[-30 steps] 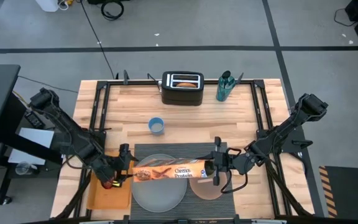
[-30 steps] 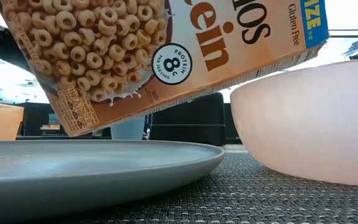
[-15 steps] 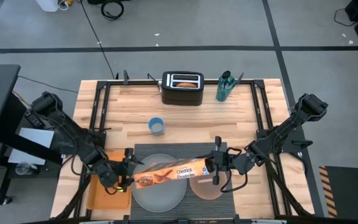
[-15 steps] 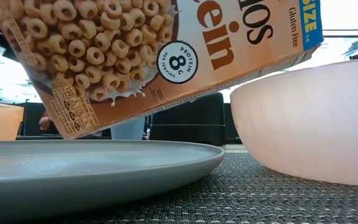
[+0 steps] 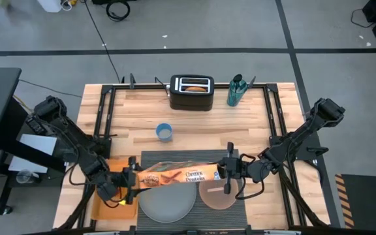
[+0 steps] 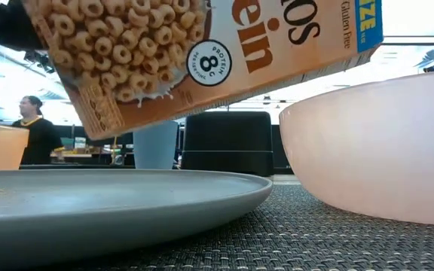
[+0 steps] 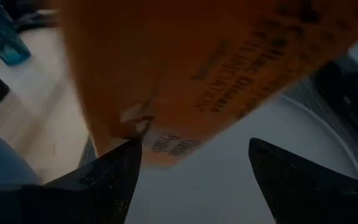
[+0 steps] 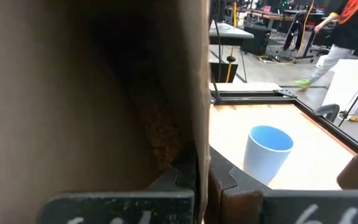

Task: Arrange a breakfast setting
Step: Pour the cereal from the cereal box into the light orange bowl

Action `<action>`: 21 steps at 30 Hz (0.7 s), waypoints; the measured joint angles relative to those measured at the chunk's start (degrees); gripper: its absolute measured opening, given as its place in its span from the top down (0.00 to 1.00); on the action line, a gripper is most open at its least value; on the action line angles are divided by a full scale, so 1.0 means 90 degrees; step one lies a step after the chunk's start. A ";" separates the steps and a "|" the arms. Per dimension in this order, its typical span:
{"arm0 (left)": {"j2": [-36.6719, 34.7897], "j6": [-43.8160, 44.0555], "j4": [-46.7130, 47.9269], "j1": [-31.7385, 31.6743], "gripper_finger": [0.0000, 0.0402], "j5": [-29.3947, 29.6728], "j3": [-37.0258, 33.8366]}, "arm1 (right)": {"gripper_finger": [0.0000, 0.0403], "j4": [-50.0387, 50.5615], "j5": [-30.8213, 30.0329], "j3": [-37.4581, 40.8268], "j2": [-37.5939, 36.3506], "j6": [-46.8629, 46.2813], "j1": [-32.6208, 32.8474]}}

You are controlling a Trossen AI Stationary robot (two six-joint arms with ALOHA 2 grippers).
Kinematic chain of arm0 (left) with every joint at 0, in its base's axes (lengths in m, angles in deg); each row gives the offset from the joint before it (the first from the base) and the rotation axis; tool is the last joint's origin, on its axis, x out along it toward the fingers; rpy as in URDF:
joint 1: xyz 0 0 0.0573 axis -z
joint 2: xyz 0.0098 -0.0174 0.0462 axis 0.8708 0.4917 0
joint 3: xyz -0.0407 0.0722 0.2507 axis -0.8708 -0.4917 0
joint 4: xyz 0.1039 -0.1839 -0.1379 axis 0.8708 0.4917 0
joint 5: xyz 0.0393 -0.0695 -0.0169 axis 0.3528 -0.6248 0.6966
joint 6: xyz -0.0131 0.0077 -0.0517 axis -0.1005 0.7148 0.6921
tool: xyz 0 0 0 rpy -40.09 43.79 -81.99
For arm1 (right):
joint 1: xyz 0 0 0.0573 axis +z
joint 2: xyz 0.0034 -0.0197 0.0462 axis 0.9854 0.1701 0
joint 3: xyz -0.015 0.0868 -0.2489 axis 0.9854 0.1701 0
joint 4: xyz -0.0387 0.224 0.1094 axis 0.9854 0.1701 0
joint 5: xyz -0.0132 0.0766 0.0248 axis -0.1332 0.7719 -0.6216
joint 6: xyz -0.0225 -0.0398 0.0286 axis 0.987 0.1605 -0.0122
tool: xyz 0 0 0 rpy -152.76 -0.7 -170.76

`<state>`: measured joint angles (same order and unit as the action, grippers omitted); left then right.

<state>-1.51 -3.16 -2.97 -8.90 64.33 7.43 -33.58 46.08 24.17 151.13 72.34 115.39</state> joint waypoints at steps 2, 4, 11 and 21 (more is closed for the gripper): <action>0.0000 -0.0123 -0.0206 -0.0033 0.24 0.0119 0.0000 | 0.99 -0.0011 -0.0002 0.0000 -0.0005 0.0000 0.0002; 0.0002 -0.0156 -0.0362 -0.0096 0.24 0.0329 -0.0002 | 0.99 -0.0022 -0.0002 0.0000 -0.0006 0.0018 0.0005; -0.0002 -0.0070 -0.0660 -0.0354 0.24 0.1046 -0.0005 | 0.99 0.0037 0.0117 -0.0008 0.0017 0.0072 0.0036; -0.0007 -0.1758 -0.0551 -0.0227 0.24 0.1479 0.0002 | 0.99 0.0015 0.0124 -0.0005 0.0019 0.0093 0.0051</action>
<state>-1.58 -18.98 -7.93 -10.94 77.64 7.46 -33.44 47.20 24.12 151.30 73.18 115.85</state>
